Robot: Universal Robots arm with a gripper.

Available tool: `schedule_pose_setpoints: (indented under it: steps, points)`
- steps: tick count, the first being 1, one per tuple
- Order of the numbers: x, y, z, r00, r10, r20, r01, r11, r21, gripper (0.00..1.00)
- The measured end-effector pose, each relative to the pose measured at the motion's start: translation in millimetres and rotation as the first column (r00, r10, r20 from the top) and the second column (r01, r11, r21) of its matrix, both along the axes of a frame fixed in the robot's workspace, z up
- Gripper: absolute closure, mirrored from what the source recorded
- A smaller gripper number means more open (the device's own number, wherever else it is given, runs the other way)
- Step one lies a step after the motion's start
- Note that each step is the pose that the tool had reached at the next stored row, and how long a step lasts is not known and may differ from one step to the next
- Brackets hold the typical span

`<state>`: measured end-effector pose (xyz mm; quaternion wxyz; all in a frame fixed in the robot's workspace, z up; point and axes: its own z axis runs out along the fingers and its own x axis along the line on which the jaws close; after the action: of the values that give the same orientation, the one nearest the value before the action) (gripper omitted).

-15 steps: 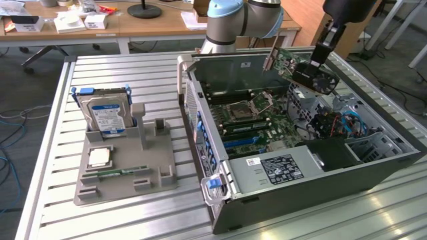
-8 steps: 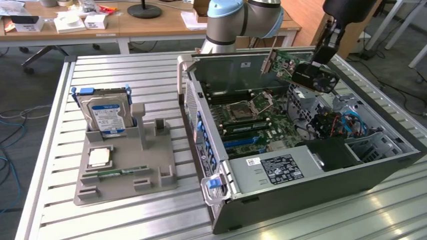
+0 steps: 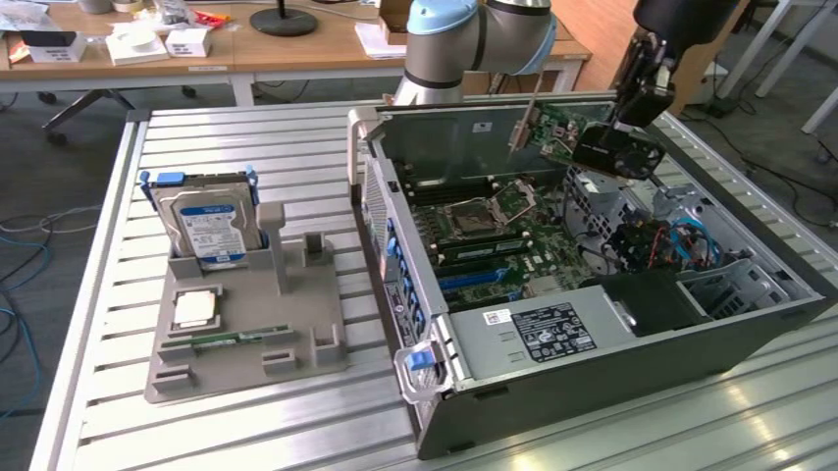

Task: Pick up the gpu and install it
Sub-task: 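Insert the gpu into the slot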

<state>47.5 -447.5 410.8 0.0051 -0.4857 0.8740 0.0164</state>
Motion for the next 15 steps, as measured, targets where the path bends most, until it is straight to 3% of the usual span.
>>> schedule_pose_setpoints:
  steps: [4, 8, 11, 15]
  points:
    - [0.0, 0.0, 0.0, 0.9973, 0.073, 0.0000, -0.073, 0.9973, -0.0010, 0.74]
    - [0.0, 0.0, 0.0, 0.9894, 0.145, -0.0001, -0.145, 0.9894, -0.0019, 0.74]
    - [0.0, 0.0, 0.0, 0.9802, 0.198, -0.0003, -0.198, 0.9802, -0.0025, 0.74]
    - [0.0, 0.0, 0.0, 0.9630, 0.270, -0.0004, -0.270, 0.9630, -0.0031, 0.74]
